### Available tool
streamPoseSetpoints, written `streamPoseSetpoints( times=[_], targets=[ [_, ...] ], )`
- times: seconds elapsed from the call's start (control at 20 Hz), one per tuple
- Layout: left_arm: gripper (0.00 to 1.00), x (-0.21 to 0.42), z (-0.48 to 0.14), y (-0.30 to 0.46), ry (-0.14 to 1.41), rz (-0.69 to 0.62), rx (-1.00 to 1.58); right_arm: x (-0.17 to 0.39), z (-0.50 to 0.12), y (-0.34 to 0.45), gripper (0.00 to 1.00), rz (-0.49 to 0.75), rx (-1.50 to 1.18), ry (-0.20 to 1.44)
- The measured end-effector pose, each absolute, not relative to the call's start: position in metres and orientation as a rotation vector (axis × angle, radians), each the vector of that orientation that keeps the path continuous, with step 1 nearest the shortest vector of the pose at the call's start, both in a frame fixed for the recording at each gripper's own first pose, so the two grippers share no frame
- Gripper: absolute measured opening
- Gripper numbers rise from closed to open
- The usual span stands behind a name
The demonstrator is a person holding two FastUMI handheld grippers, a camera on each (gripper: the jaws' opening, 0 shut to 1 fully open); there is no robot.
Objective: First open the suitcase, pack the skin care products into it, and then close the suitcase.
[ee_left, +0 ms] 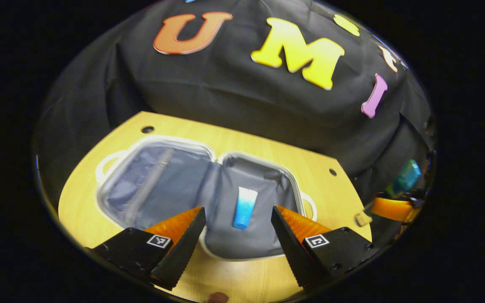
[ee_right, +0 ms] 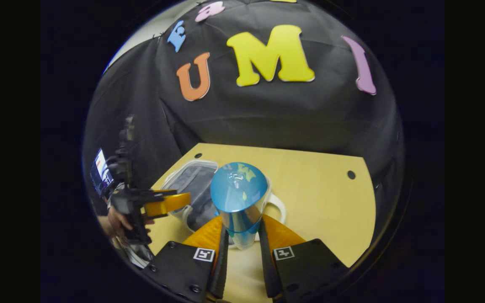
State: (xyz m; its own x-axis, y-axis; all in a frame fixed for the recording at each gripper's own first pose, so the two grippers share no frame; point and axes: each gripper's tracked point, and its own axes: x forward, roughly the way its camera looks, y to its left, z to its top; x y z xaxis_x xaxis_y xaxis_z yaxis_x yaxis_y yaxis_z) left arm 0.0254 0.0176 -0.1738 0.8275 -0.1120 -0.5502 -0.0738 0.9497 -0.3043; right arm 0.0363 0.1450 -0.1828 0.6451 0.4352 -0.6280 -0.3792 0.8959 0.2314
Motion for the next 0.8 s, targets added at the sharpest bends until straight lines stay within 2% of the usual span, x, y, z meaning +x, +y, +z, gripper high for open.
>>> streamPoseSetpoints(
  times=[0.15, 0.4, 0.55, 0.6, 0.8],
  targets=[
    [0.98, -0.026, -0.184, 0.043, 0.641, 0.041, -0.42, 0.068, -0.235, 0.191, 0.34, 0.471, 0.087, 0.856],
    [0.98, -0.105, -0.205, 0.09, 0.664, 0.176, -0.486, 0.081, -0.312, 0.219, 0.34, 0.354, 0.152, 1.042],
    [0.98, -0.135, -0.213, 0.121, 0.675, 0.255, -0.508, 0.084, -0.332, 0.218, 0.34, 0.284, 0.182, 1.091],
    [0.98, -0.143, -0.212, 0.13, 0.674, 0.276, -0.526, 0.085, -0.337, 0.219, 0.31, 0.257, 0.201, 1.108],
    [0.98, -0.16, -0.207, 0.144, 0.65, 0.328, -0.561, 0.096, -0.345, 0.217, 0.34, 0.188, 0.248, 1.147]
  ],
)
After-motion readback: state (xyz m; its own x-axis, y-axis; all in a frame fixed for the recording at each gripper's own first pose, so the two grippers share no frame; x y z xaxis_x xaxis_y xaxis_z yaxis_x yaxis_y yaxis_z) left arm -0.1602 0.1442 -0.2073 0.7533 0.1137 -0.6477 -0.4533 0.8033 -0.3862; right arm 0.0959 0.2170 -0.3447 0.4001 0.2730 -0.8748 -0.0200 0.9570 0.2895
